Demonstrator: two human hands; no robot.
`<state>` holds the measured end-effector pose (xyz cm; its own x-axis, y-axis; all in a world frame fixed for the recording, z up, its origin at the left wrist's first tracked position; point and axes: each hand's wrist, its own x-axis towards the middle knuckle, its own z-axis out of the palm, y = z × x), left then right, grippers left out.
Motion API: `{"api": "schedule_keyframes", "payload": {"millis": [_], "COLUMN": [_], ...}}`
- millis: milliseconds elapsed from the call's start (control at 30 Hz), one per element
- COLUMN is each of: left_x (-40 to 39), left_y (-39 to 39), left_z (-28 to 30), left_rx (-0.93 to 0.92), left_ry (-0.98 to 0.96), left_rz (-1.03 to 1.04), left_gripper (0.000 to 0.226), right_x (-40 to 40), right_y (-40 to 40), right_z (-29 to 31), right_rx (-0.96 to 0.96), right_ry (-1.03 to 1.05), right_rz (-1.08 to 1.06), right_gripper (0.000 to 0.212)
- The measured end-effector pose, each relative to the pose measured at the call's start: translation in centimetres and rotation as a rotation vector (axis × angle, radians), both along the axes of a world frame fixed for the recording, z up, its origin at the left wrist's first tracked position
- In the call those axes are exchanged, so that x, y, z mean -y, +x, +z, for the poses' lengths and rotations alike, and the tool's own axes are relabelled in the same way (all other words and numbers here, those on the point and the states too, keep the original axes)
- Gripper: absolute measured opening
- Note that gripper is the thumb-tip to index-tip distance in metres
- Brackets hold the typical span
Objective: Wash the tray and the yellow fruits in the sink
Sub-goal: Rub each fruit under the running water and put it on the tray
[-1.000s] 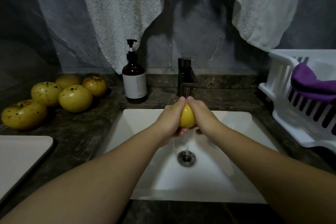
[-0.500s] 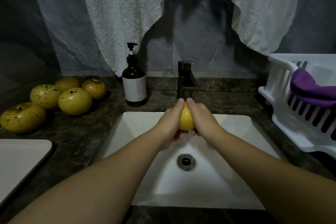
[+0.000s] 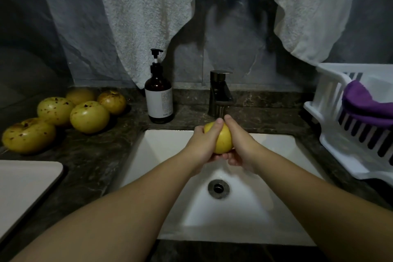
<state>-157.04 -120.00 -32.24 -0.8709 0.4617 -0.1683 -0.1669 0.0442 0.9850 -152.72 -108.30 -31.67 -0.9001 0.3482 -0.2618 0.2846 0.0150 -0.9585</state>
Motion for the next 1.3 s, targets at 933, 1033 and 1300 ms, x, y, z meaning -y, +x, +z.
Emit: {"api": "schedule_keyframes", "payload": {"millis": [933,1033,1300], "left_x": [0.5,0.4,0.5], "left_y": [-0.1,-0.3,0.3], "left_z": [0.6,0.2,0.3], "left_rx": [-0.008,-0.066,-0.038], "left_ry": [0.021,0.027,0.076], "left_rz": [-0.072,-0.025,-0.100], "left_gripper": [0.043,0.050,0.042], "right_x": [-0.3,-0.4,-0.9], "right_y": [-0.5,-0.3,-0.3], "right_z": [-0.8,-0.8,-0.8], "right_rx": [-0.150,-0.086,-0.096], "right_ry": [0.033,-0.077,-0.081], "right_rz": [0.006,0.044,0.019], "right_gripper": [0.057,0.051,0.058]}}
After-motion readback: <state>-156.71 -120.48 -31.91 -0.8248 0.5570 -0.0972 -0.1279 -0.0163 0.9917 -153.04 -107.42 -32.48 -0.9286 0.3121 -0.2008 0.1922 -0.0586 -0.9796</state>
